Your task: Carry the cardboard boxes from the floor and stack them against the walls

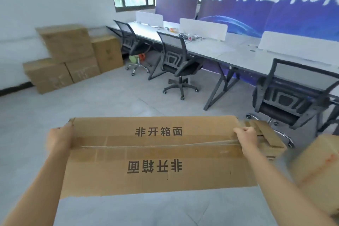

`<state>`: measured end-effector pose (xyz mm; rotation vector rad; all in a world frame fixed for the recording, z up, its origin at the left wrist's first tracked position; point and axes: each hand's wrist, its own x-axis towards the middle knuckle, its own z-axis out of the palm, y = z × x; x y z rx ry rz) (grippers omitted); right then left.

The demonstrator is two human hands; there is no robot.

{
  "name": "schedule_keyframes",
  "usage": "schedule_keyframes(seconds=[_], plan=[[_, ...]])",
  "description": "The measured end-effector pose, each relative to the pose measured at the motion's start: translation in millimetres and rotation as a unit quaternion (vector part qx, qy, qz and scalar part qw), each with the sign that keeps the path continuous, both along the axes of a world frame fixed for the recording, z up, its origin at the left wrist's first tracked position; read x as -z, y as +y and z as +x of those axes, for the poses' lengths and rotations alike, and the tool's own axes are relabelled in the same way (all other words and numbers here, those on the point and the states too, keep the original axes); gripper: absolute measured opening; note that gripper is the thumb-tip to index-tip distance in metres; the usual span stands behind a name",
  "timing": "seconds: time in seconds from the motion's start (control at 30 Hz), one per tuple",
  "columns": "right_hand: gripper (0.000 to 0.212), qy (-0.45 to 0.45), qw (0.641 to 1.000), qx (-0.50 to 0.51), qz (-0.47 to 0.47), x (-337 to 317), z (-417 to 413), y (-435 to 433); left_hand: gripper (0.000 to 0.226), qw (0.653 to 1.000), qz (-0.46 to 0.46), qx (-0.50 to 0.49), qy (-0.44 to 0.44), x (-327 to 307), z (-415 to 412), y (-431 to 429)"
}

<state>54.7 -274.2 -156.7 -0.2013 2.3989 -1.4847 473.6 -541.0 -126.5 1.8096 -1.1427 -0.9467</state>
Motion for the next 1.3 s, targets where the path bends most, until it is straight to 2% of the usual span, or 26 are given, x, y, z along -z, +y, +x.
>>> schedule_keyframes(seconds=[0.07, 0.17, 0.23, 0.43, 0.53, 0.73, 0.87, 0.93, 1.13, 1.3], plan=[[0.015, 0.012, 1.000, -0.027, -0.003, -7, 34, -42, 0.043, 0.999, 0.002, -0.039, 0.012, -5, 57, -12], [0.015, 0.029, 0.996, -0.086, 0.008, -16, 89, -104, 0.056, 0.996, 0.016, -0.086, 0.008, -2, 143, -36], [0.017, 0.031, 0.993, -0.115, 0.019, -18, 126, -141, 0.058, 0.995, 0.013, -0.102, 0.005, -5, 193, -47], [0.020, 0.015, 0.980, -0.194, 0.038, -10, 217, -231, 0.067, 0.986, 0.036, -0.162, 0.004, 1, 310, -68], [0.018, 0.016, 0.971, -0.235, 0.049, -8, 250, -276, 0.065, 0.977, 0.051, -0.205, 0.019, 16, 354, -82], [0.014, 0.028, 0.949, -0.308, 0.058, -7, 297, -386, 0.055, 0.959, 0.053, -0.274, 0.041, 15, 382, -110], [0.022, 0.025, 0.935, -0.351, 0.049, -10, 319, -480, 0.056, 0.953, 0.060, -0.295, 0.035, 34, 409, -164], [0.030, 0.016, 0.929, -0.368, 0.048, -13, 329, -525, 0.049, 0.948, 0.062, -0.312, 0.029, 28, 413, -189], [0.029, 0.021, 0.911, -0.410, 0.046, -18, 361, -654, 0.042, 0.928, 0.045, -0.369, 0.008, 10, 424, -254], [0.025, 0.033, 0.893, -0.445, 0.061, -3, 383, -714, 0.042, 0.923, 0.040, -0.382, 0.034, 22, 440, -297]])
